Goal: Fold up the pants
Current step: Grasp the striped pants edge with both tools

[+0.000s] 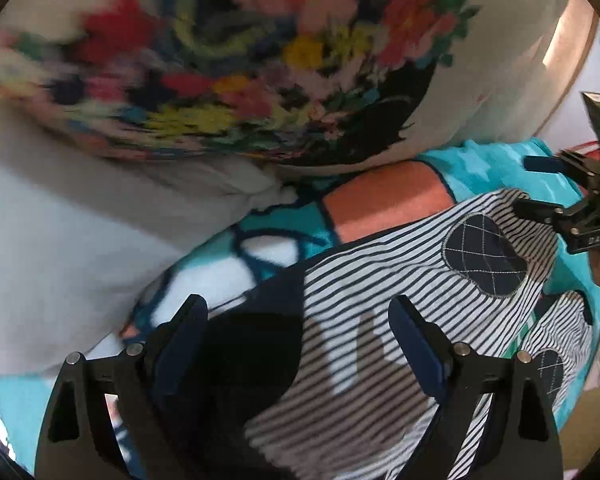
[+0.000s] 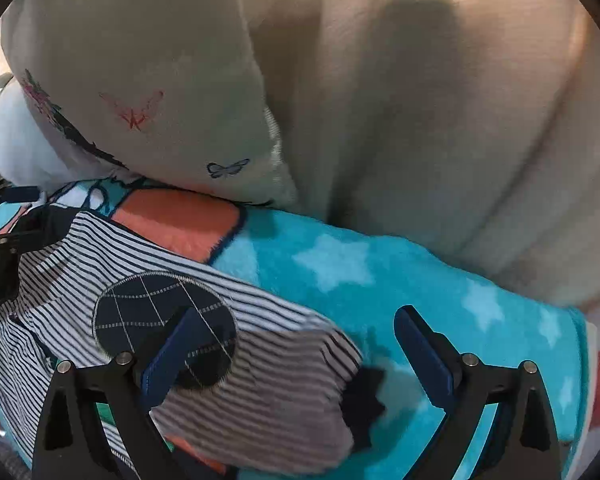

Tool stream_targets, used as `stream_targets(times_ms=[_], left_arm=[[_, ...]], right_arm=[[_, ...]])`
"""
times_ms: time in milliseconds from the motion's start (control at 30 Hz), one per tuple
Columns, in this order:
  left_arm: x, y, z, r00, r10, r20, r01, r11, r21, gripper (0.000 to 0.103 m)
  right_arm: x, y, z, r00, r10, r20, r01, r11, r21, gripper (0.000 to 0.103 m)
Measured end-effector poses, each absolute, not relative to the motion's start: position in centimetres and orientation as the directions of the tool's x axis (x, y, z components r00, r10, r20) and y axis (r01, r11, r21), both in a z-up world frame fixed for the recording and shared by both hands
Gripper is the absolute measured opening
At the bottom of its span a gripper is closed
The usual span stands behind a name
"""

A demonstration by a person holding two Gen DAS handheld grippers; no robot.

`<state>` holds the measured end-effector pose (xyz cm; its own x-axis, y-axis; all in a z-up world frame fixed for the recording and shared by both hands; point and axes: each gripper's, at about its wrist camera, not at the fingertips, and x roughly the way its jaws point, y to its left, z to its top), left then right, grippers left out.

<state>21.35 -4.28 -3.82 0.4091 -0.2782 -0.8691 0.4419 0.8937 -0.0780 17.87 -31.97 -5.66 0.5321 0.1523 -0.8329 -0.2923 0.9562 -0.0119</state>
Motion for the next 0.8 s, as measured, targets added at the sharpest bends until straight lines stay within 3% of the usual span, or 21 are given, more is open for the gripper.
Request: stream_targets(times_ms=[267, 500, 533, 567, 633, 700, 800], left_arm=[[23.7, -4.9, -6.1, 0.340, -0.310, -0.888, 0.524, 0.846, -0.095, 0.090], [24.2, -4.9, -6.9, 0.308, -0.303, -0.902, 0.587, 0.807, -0.070, 0.090], [24.0, -4.9, -6.8, 0.313, -0.304, -0.900, 0.595, 0.801, -0.063, 0.080], [24.2, -5.2, -6.6, 0.325, -0.304, -0.896, 0.598, 0.799, -0.055, 0.069], [23.9, -4.9, -5.9, 0.325, -0.328, -0.887, 0.606, 0.792, -0.071, 0.008], [24.0, -4.7, -5.5, 0.322, -0.343, -0.882, 0.596, 0.798, -0.093, 0.007], [23.1, -4.6, -4.6, 0.361, -0.323, -0.875, 0.584, 0.809, -0.058, 0.007]], right_arm=[[21.1, -31.9, -8.2, 0.420, 0.271, -0.866, -0.412, 0.907, 0.084, 0.095], [21.7, -32.5, -9.6, 0.381, 0.274, -0.883, -0.466, 0.882, 0.072, 0.094], [21.6, -32.6, -9.6, 0.385, 0.273, -0.881, -0.471, 0.879, 0.067, 0.093], [21.5, -32.7, -9.4, 0.385, 0.278, -0.880, -0.477, 0.876, 0.069, 0.088], [21.1, -33.0, -9.0, 0.387, 0.293, -0.874, -0.489, 0.869, 0.075, 0.071], [20.4, -33.1, -8.3, 0.371, 0.328, -0.869, -0.520, 0.849, 0.099, 0.029], [19.8, -33.7, -7.6, 0.359, 0.335, -0.871, -0.531, 0.841, 0.104, 0.010]])
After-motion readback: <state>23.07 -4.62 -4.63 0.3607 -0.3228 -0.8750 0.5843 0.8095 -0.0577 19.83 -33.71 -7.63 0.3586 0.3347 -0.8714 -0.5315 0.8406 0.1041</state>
